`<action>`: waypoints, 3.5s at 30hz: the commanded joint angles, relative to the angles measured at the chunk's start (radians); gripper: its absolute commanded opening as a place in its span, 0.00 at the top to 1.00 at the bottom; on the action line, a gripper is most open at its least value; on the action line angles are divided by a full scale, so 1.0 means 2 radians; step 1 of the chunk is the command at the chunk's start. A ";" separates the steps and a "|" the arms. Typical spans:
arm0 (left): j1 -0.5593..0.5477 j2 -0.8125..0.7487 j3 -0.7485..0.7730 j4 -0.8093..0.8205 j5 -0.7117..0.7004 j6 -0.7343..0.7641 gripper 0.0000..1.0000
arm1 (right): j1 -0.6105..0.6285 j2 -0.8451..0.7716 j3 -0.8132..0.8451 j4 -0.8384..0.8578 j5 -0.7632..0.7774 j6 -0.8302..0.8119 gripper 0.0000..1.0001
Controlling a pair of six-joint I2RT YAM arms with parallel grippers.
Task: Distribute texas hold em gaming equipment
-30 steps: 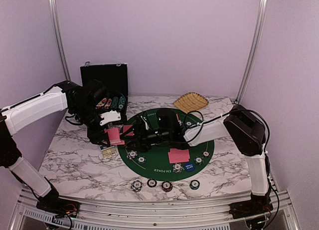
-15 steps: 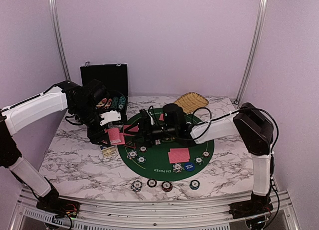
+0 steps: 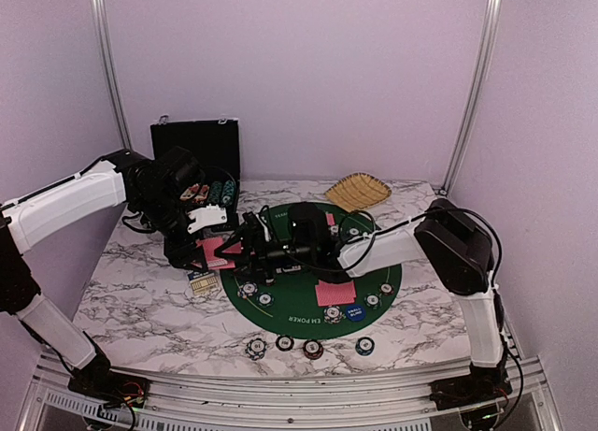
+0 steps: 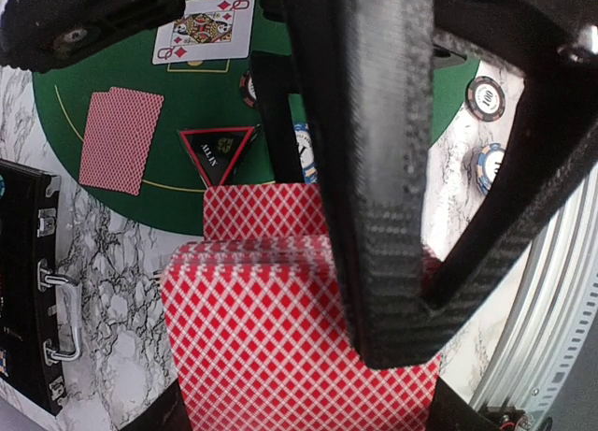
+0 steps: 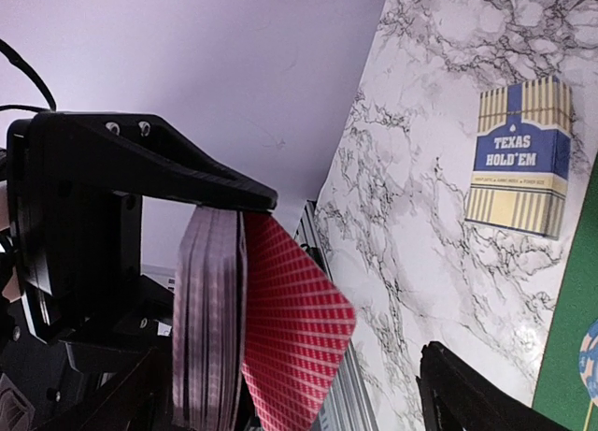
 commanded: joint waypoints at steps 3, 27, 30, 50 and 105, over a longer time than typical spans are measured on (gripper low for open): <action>0.000 -0.001 0.013 -0.002 0.011 0.001 1.00 | 0.011 0.028 0.036 0.055 0.001 0.034 0.09; 0.000 -0.005 0.008 -0.002 0.010 0.003 1.00 | 0.009 0.071 0.093 -0.025 0.015 0.032 0.20; 0.000 -0.004 0.009 -0.002 0.012 0.003 1.00 | 0.003 0.058 0.081 -0.038 0.014 0.020 0.25; 0.000 -0.004 0.012 -0.002 0.010 0.001 1.00 | -0.018 -0.004 0.040 -0.088 0.004 -0.038 0.46; 0.000 0.002 0.012 -0.002 0.005 0.003 1.00 | -0.032 -0.054 -0.020 0.006 -0.040 0.034 0.93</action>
